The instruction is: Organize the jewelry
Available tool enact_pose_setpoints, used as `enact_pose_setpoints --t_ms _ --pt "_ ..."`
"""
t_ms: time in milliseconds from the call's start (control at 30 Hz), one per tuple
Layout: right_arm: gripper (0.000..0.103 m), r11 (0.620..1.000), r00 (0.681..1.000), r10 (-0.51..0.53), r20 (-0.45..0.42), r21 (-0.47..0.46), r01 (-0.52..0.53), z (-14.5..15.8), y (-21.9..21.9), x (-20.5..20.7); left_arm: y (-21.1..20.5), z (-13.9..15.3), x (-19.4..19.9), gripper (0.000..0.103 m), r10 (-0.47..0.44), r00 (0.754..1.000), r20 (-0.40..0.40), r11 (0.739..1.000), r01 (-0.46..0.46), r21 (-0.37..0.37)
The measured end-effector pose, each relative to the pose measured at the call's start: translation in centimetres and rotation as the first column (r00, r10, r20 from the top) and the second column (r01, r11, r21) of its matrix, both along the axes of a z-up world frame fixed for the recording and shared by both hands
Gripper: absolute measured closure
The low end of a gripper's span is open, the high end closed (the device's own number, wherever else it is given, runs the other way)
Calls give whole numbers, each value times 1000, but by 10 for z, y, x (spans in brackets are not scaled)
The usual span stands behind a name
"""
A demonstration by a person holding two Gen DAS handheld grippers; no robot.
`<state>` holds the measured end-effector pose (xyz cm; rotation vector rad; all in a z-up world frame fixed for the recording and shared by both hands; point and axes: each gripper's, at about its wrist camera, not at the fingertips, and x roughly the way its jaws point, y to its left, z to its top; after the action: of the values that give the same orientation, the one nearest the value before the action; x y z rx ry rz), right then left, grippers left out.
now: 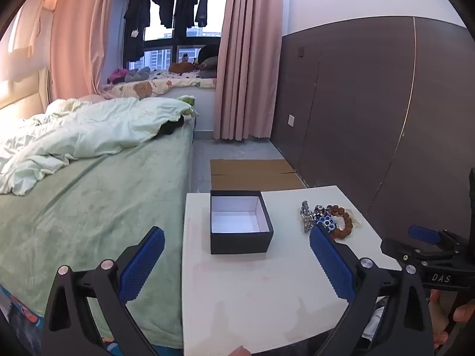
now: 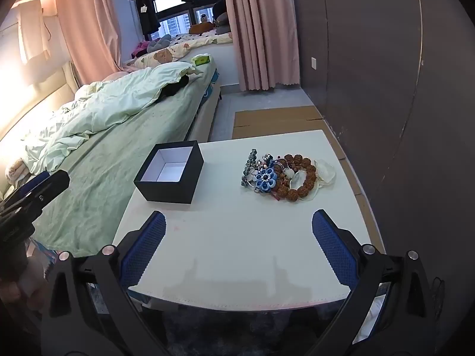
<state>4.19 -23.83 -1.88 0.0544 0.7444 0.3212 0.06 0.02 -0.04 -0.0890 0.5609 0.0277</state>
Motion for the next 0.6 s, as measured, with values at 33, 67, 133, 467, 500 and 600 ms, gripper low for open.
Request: enact_pose_setpoints --t_ms 33,67,133,467,500,600 --pt "4 1000 1000 1 -3 4 -1 0 0 0 1 -1 1 8 0 1000 -6 1000 0 -5" --pt "4 1000 1000 1 -5 3 -1 0 1 -1 2 -1 3 8 -1 1000 -14 1000 0 -13" --pt "4 1000 1000 -2 -7 -4 2 0 2 -2 8 3 3 8 -2 1000 -3 999 2 -43" --pt "4 999 1000 -1 21 -39 2 3 9 -3 6 5 4 8 5 1000 9 1000 -5 -8" --pt "4 999 1000 -1 22 -40 2 3 8 -2 5 4 4 8 5 1000 9 1000 -5 -8" --pt "4 999 1000 -4 31 -42 6 5 8 -2 2 -1 2 8 -2 1000 10 1000 2 -6"
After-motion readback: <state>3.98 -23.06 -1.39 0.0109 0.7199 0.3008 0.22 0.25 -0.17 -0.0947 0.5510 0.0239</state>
